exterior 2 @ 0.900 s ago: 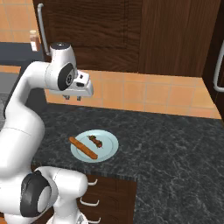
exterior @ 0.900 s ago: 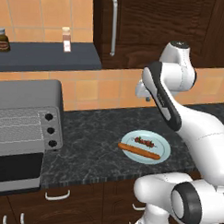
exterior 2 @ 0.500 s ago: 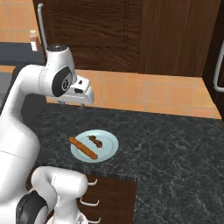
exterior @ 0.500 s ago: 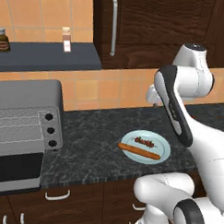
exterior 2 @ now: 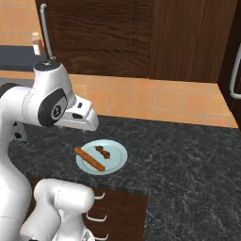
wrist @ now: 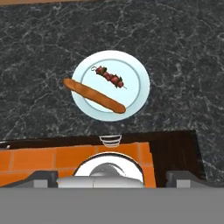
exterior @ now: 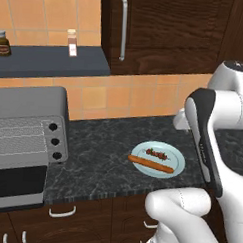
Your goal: Pick up the kebab skewer and baguette bread, and place them inside the toaster oven. Close the toaster oven door and start by setting the timer.
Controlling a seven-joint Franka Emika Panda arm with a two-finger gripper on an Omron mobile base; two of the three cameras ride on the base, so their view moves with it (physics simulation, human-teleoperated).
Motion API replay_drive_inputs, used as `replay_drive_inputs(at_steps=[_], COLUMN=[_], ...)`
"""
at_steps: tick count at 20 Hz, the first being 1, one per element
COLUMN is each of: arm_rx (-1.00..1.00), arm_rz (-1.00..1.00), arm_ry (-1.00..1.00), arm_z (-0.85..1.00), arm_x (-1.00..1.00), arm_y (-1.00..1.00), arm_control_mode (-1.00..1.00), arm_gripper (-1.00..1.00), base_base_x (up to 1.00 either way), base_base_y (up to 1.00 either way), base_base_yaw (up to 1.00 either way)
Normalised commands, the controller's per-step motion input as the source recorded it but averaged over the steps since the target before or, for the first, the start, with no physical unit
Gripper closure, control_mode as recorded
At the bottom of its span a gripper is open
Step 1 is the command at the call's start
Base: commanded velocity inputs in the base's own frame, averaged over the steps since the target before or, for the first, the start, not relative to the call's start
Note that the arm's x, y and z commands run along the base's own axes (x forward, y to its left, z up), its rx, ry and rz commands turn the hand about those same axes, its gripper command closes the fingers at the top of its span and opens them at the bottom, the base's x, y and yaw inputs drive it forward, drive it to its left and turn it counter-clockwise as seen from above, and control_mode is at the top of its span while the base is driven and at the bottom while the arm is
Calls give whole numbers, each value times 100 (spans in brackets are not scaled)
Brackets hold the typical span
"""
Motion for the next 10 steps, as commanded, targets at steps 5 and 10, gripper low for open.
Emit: replay_drive_inputs(at_steps=[5, 10], arm_rx=[-1, 0], arm_rz=[0, 0], arm_ry=[0, 0], arm_z=[0, -6], arm_x=[-29, -35], arm_y=[0, 0], arm_control_mode=[-100, -100], arm_gripper=[-100, -100], base_base_x=[0, 0], base_base_y=[0, 0], base_base_yaw=[0, 0])
